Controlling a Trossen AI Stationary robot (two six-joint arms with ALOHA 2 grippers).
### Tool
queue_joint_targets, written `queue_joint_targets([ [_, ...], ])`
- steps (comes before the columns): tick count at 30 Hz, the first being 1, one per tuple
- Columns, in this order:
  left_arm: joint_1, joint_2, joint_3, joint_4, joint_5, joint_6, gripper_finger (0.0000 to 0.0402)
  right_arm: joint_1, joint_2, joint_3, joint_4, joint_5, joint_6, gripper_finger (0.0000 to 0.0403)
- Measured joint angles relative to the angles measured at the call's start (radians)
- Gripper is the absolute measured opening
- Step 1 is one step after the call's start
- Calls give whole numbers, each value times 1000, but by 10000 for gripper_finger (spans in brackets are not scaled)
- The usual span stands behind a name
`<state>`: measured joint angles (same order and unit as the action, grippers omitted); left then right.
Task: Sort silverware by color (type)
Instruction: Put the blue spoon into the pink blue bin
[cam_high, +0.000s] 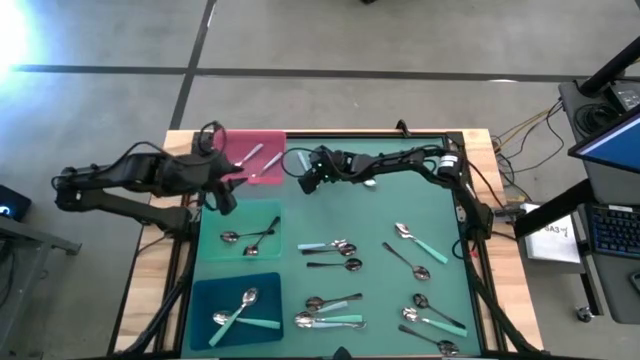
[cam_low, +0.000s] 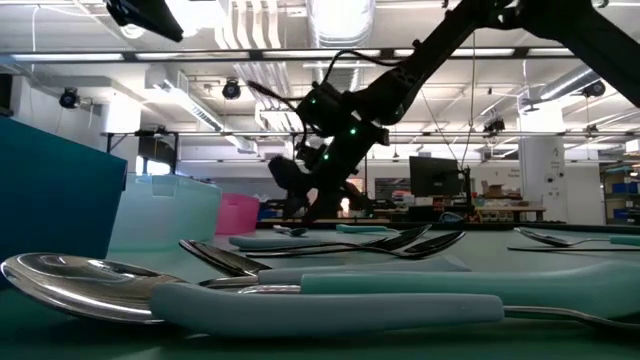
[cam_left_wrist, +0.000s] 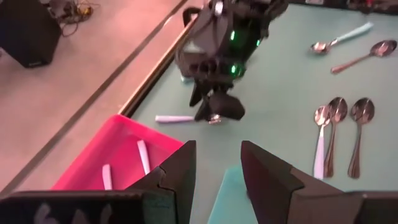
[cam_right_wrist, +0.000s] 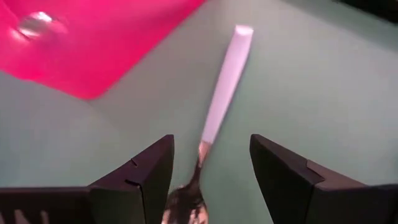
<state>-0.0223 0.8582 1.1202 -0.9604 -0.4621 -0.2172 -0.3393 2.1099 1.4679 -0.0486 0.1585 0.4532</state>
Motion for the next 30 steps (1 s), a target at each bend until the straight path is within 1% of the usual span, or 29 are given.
queue_joint_targets([
  [7, 0, -50, 4, -12, 0, 7, 111, 7, 56, 92, -94, 4, -13, 201],
  [9, 0, -61, 4, -28, 0, 8, 111, 10, 62, 107, -123, 24, -19, 201],
  [15, 0, -80, 4, -37, 0, 7, 111, 10, 64, 120, -206, 29, -22, 200],
  [18, 0, -84, 4, -38, 0, 8, 111, 10, 61, 121, -258, 30, -22, 191],
  [22, 0, -86, 4, -38, 0, 22, 111, 10, 60, 122, -305, 33, -22, 152],
  [27, 0, -86, 4, -38, 0, 22, 111, 10, 60, 121, -326, 25, -52, 81],
  [30, 0, -86, 4, -39, 0, 22, 111, 9, 60, 120, -337, -18, -61, 38],
])
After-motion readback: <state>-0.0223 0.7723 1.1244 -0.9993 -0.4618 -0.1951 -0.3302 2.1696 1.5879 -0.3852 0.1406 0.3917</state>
